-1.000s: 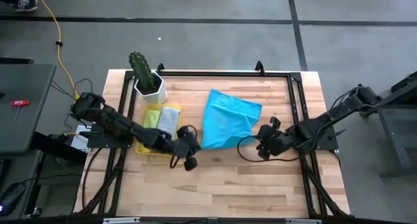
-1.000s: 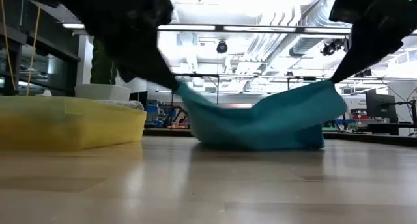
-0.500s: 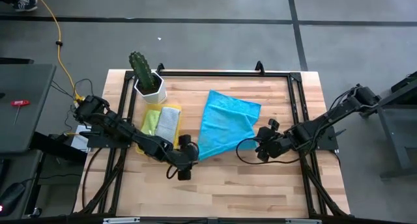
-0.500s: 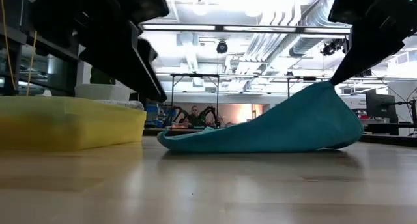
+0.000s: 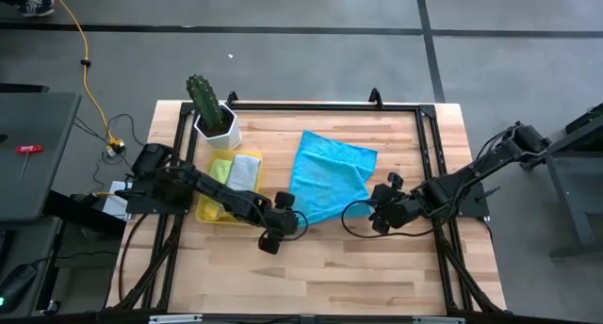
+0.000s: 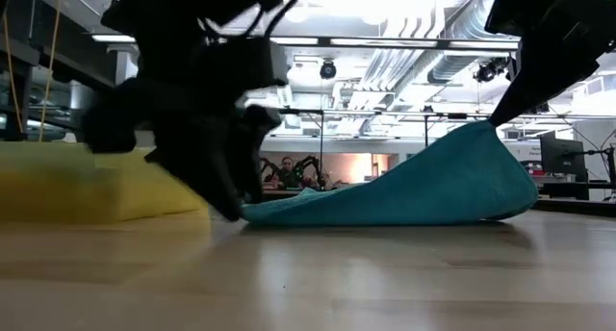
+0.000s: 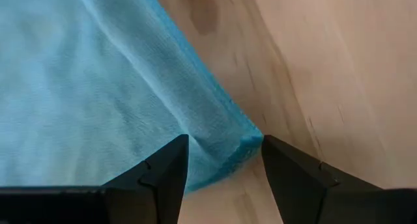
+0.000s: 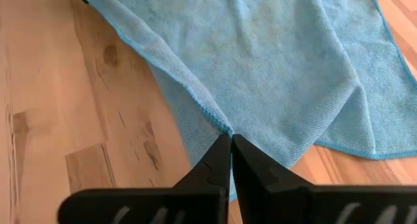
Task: Fold microfiber towels
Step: Fold the blue microfiber towel
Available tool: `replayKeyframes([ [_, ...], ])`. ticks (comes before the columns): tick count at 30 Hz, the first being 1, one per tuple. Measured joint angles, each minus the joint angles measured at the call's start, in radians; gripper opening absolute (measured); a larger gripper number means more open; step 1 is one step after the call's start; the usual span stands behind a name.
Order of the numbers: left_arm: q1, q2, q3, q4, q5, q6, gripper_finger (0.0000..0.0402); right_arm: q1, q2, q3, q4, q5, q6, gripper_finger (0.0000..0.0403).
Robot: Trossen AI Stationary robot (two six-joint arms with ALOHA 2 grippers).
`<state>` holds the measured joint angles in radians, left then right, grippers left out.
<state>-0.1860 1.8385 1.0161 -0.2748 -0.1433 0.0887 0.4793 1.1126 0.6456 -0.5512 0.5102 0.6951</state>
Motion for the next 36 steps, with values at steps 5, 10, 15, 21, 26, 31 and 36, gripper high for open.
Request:
replayKeyframes([
  [5,0.000,0.019,0.002,-0.012,0.012,0.022,0.0184,0.000,0.000,0.000,0.000,-0.002,-0.006,0.0000],
  [10,-0.017,0.010,0.000,-0.022,0.013,0.030,0.0182,0.000,0.000,0.000,0.000,-0.004,-0.005,0.0000],
  [15,-0.047,-0.004,0.000,-0.029,0.005,0.061,0.0167,0.000,0.000,0.000,-0.003,-0.039,-0.004,0.0000],
  [21,-0.063,-0.003,0.000,-0.014,-0.006,0.082,0.0134,0.000,0.000,0.000,-0.006,-0.052,-0.001,0.0000],
  [26,-0.066,-0.003,0.000,-0.013,-0.027,0.099,0.0097,0.000,0.000,0.000,-0.009,-0.068,0.004,0.0000],
  [31,-0.066,-0.003,0.000,-0.010,-0.027,0.097,0.0054,0.000,0.000,0.000,-0.011,-0.100,0.004,0.0000],
  [36,-0.070,-0.003,0.000,-0.007,-0.019,0.054,0.0009,0.003,0.001,0.000,-0.033,-0.178,0.065,0.0000],
])
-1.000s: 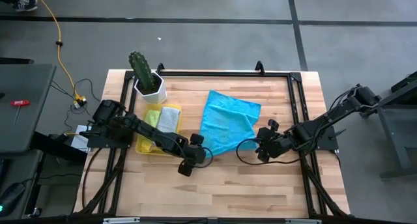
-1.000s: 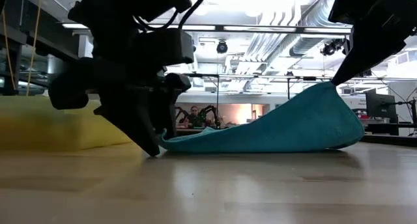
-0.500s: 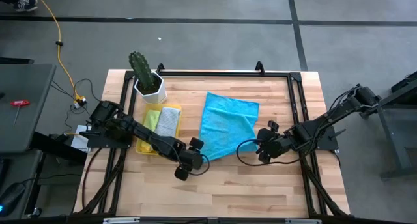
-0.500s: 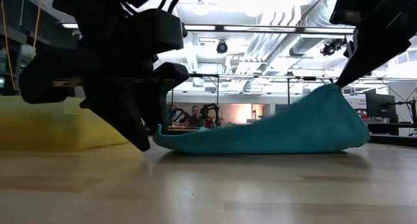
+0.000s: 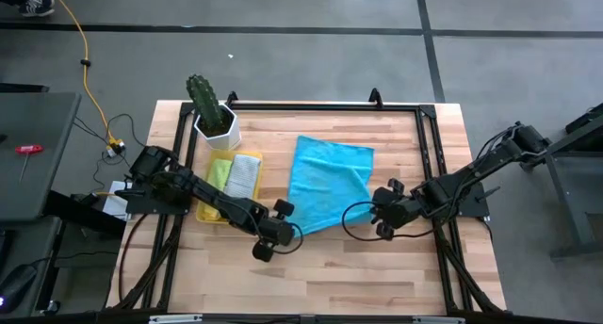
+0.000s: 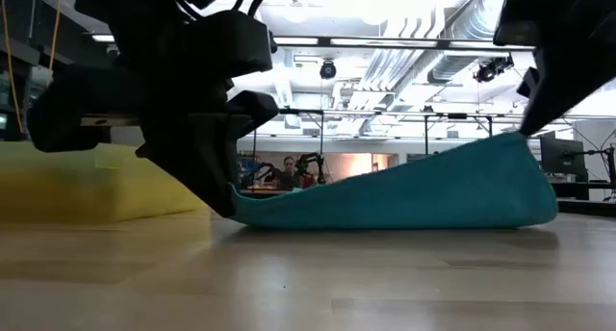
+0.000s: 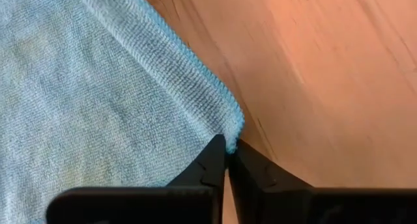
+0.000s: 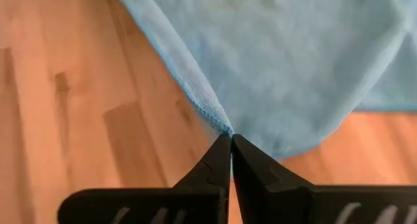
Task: Fold microfiber towels
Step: Fold the blue microfiber towel
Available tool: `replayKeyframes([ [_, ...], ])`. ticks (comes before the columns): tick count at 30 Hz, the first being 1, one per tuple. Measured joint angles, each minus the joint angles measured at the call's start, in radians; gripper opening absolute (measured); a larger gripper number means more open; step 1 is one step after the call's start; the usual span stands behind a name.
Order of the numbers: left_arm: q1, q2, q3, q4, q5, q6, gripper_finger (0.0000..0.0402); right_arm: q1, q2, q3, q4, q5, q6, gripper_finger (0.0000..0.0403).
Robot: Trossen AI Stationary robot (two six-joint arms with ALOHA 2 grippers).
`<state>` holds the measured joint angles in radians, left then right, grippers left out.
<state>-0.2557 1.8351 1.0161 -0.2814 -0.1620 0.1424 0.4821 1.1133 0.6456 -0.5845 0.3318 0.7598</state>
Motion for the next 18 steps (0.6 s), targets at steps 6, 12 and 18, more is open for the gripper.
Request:
replayKeyframes([
  [6,-0.025,0.000,0.000,0.016,0.001,-0.065,0.0008,0.071,0.043,0.000,0.002,-0.058,0.111,0.0000],
  [12,-0.068,0.000,0.000,0.076,0.004,-0.159,0.0003,0.176,0.177,0.000,0.068,-0.120,0.226,0.0000],
  [18,-0.105,0.000,0.000,0.136,0.004,-0.218,0.0003,0.241,0.309,0.000,0.157,-0.152,0.265,0.0000],
])
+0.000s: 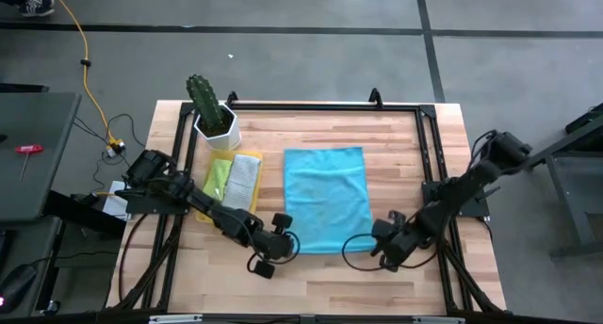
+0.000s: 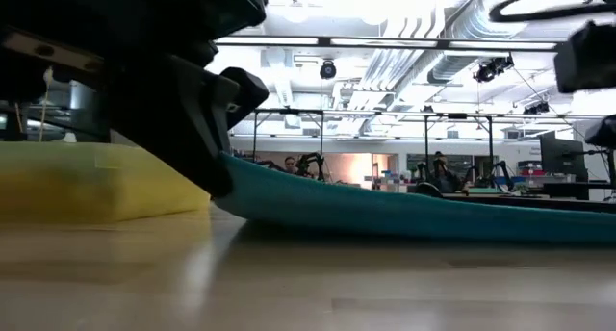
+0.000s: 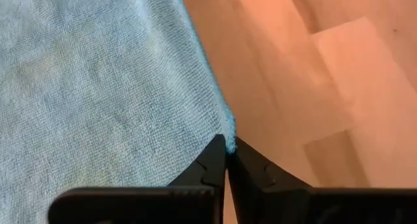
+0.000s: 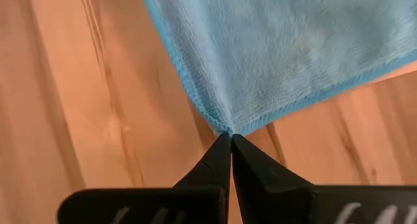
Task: Fold microfiber towels
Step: Fold the blue microfiber towel
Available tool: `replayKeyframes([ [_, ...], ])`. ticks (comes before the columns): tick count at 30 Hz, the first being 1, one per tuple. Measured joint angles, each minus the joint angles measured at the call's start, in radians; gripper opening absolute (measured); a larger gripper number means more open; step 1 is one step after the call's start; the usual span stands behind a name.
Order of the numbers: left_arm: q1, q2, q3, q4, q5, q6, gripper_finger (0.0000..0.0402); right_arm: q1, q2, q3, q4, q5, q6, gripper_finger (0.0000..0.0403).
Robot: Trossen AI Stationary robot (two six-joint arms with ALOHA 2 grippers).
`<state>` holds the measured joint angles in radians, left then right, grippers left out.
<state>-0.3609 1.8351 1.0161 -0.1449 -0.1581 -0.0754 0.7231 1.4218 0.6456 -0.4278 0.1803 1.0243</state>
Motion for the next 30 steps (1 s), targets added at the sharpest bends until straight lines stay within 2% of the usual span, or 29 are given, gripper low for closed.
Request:
replayKeyframes([
  [8,-0.025,0.002,-0.031,0.043,-0.002,-0.046,0.0001,0.014,0.056,0.000,0.039,-0.003,-0.004,0.0000],
  [13,-0.040,0.034,-0.041,0.047,-0.005,-0.131,0.0001,0.013,0.045,0.000,0.075,-0.061,-0.003,0.0000],
  [17,-0.058,0.046,-0.041,0.051,-0.010,-0.140,0.0001,0.028,0.031,0.000,0.115,-0.112,0.042,0.0000],
  [23,-0.068,0.046,-0.040,0.047,-0.010,-0.154,0.0001,0.053,0.030,0.000,0.223,-0.129,0.060,0.0000],
  [30,-0.067,-0.018,-0.041,0.034,-0.007,-0.263,0.0002,0.045,0.021,0.000,0.275,-0.127,0.052,0.0000],
])
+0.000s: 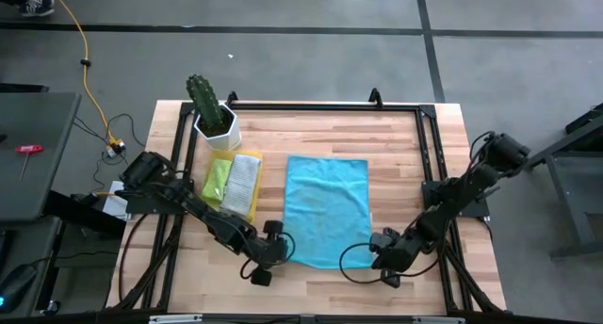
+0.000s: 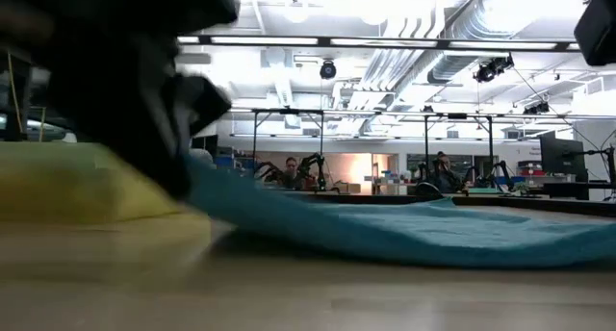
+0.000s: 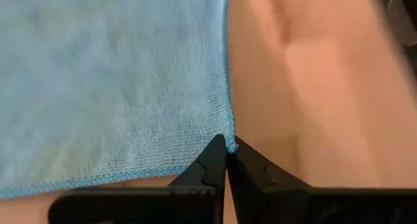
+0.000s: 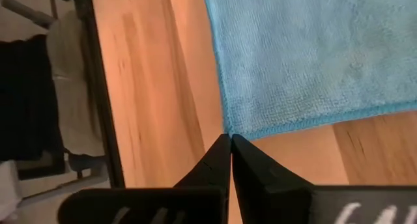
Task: Fold microfiber towels
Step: Fold the blue microfiber towel
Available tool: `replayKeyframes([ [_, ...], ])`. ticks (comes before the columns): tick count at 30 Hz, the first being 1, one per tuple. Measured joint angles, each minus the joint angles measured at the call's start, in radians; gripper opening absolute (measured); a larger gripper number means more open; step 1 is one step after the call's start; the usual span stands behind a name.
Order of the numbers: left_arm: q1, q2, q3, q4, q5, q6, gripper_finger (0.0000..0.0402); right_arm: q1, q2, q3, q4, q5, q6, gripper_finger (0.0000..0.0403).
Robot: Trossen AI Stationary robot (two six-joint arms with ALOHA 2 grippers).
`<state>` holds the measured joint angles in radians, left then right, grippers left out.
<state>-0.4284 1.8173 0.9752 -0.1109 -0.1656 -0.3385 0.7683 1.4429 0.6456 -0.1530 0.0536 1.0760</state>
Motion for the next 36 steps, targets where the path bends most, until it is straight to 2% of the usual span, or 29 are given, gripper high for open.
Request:
replayKeyframes([
  [5,-0.004,-0.090,0.001,-0.001,0.000,-0.035,0.0003,-0.002,-0.059,0.000,0.000,0.026,-0.003,0.0000],
  [10,-0.003,-0.168,0.002,-0.007,-0.016,-0.034,0.0001,0.014,-0.164,0.000,-0.009,0.133,-0.068,0.0000],
  [17,0.033,-0.214,0.001,-0.109,-0.226,0.026,0.0001,-0.007,-0.293,0.000,-0.119,0.404,-0.176,0.0000],
  [22,0.088,-0.214,0.001,-0.202,-0.359,0.027,0.0000,-0.063,-0.331,0.001,-0.201,0.570,-0.221,0.0000],
  [28,0.154,-0.210,0.001,-0.252,-0.493,0.027,0.0000,-0.172,-0.328,0.001,-0.261,0.605,-0.222,0.0000],
  [36,0.264,-0.186,0.001,-0.292,-0.512,0.027,0.0000,-0.292,-0.327,0.001,-0.311,0.667,-0.224,0.0000],
])
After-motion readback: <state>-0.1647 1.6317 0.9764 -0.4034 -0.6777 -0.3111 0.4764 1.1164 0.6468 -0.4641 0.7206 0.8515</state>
